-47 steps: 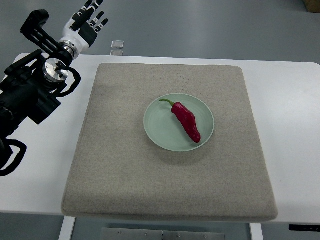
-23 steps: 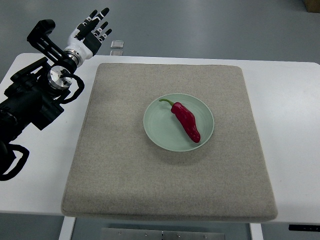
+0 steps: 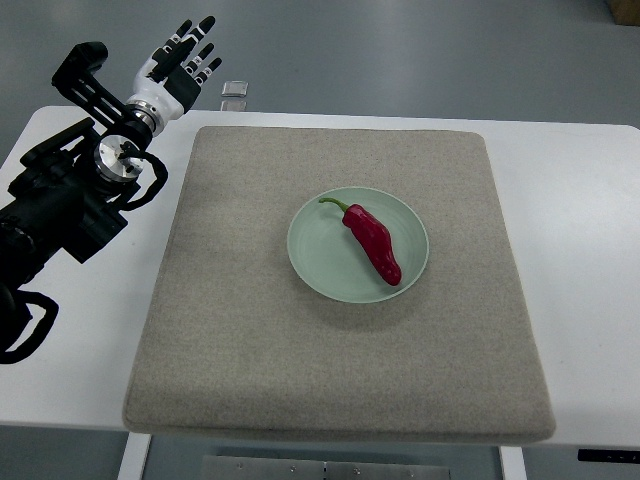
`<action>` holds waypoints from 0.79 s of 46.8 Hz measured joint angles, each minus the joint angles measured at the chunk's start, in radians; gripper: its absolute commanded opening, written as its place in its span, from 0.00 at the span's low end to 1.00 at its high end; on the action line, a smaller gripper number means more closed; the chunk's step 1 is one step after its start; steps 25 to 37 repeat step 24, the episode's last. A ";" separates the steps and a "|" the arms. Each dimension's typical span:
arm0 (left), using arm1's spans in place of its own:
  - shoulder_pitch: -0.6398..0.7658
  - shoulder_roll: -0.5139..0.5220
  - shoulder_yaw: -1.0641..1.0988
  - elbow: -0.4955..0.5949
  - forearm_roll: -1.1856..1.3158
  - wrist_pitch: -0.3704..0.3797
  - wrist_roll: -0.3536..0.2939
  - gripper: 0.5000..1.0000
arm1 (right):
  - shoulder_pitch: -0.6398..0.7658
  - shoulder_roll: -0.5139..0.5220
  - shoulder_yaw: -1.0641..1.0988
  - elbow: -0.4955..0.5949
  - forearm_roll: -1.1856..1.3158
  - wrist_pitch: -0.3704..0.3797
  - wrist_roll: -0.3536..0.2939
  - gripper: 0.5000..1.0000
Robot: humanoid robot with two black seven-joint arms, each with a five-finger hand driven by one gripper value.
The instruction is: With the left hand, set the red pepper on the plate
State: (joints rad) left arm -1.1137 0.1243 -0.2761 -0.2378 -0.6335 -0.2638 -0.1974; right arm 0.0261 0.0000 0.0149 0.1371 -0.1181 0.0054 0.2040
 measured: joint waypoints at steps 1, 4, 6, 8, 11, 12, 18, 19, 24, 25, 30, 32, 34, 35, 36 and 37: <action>0.000 0.000 0.000 0.000 0.000 0.000 0.000 0.98 | 0.000 0.000 0.001 0.000 0.000 0.003 0.000 0.86; 0.000 0.000 0.000 0.000 0.000 0.000 -0.001 0.98 | 0.001 0.000 0.003 0.026 -0.002 0.014 0.000 0.86; 0.000 0.000 0.001 0.000 0.000 0.000 -0.001 0.98 | 0.002 0.000 0.003 0.059 -0.006 0.025 0.000 0.86; 0.000 0.001 0.001 0.000 0.000 0.000 -0.001 0.98 | 0.002 0.000 0.000 0.090 -0.009 0.045 0.000 0.86; 0.000 0.003 0.001 0.000 0.000 0.000 -0.001 0.98 | 0.001 0.000 -0.004 0.105 -0.010 0.069 -0.002 0.86; 0.001 0.003 0.001 0.000 0.000 0.000 -0.001 0.98 | 0.000 0.000 -0.005 0.106 -0.011 0.073 -0.003 0.86; 0.001 0.002 0.000 0.001 0.000 0.000 -0.001 0.98 | 0.000 0.000 -0.006 0.106 -0.014 0.069 -0.003 0.86; 0.001 0.002 0.000 0.000 0.000 0.000 -0.001 0.98 | 0.000 0.000 -0.006 0.106 -0.014 0.068 -0.003 0.86; 0.001 0.003 0.000 0.000 0.000 0.000 -0.001 0.98 | -0.002 0.000 -0.006 0.105 -0.014 0.067 -0.009 0.86; 0.001 0.003 0.000 0.000 0.000 0.000 -0.001 0.98 | -0.002 0.000 -0.006 0.105 -0.014 0.067 -0.009 0.86; 0.001 0.003 0.000 0.000 0.000 0.000 -0.001 0.98 | -0.002 0.000 -0.006 0.105 -0.014 0.067 -0.009 0.86; 0.001 0.003 0.000 0.000 0.000 0.000 -0.001 0.98 | -0.002 0.000 -0.006 0.105 -0.014 0.067 -0.009 0.86; 0.001 0.003 0.000 0.000 0.000 0.000 -0.001 0.98 | -0.002 0.000 -0.006 0.105 -0.014 0.067 -0.009 0.86; 0.001 0.003 0.000 0.000 0.000 0.000 -0.001 0.98 | -0.002 0.000 -0.006 0.105 -0.014 0.067 -0.009 0.86; 0.001 0.003 0.000 0.000 0.000 0.000 -0.001 0.98 | -0.002 0.000 -0.006 0.105 -0.014 0.067 -0.009 0.86; 0.001 0.003 0.000 0.000 0.000 0.000 -0.001 0.98 | -0.002 0.000 -0.006 0.105 -0.014 0.067 -0.009 0.86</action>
